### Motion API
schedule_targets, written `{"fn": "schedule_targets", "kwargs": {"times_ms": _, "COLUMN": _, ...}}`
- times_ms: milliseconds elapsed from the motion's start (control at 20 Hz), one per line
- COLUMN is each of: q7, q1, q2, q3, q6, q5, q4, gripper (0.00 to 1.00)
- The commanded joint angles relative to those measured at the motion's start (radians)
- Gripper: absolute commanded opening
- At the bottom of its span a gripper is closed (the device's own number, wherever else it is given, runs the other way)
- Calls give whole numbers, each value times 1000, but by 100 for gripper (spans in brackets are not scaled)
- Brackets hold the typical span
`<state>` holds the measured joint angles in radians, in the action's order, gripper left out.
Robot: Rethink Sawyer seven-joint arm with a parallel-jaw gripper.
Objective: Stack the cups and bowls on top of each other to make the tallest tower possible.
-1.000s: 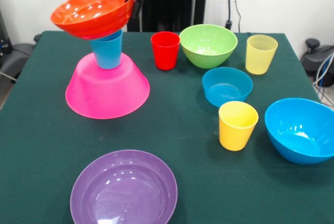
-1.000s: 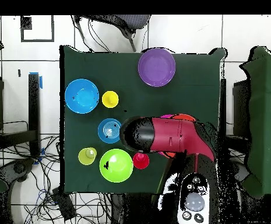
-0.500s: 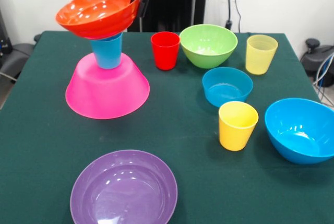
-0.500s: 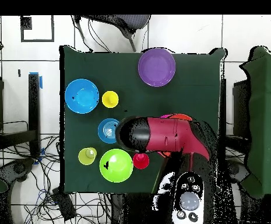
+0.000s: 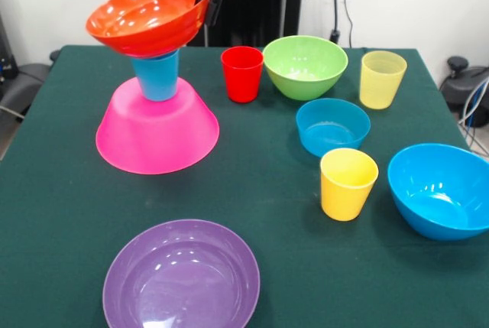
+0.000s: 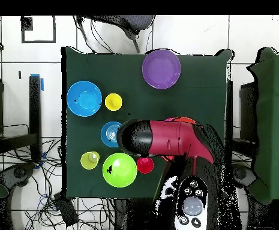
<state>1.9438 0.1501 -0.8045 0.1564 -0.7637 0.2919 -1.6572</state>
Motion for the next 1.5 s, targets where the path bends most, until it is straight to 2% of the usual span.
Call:
{"fn": "schedule_targets", "kwargs": {"times_ms": 50, "q7": -7, "q1": -27, "q2": 68, "q3": -52, "q6": -151, "q5": 42, "q4": 42, "gripper": 0}}
{"fn": "schedule_targets", "kwargs": {"times_ms": 650, "q7": -18, "q1": -28, "q2": 72, "q3": -54, "q6": -200, "q5": 63, "q4": 78, "gripper": 0}}
{"fn": "schedule_targets", "kwargs": {"times_ms": 850, "q7": -4, "q1": -36, "q2": 73, "q3": -47, "q6": -152, "q5": 85, "q4": 88, "gripper": 0}}
{"fn": "schedule_targets", "kwargs": {"times_ms": 1500, "q7": -17, "q1": -44, "q2": 66, "q3": -31, "q6": -107, "q5": 113, "q4": 67, "gripper": 0}}
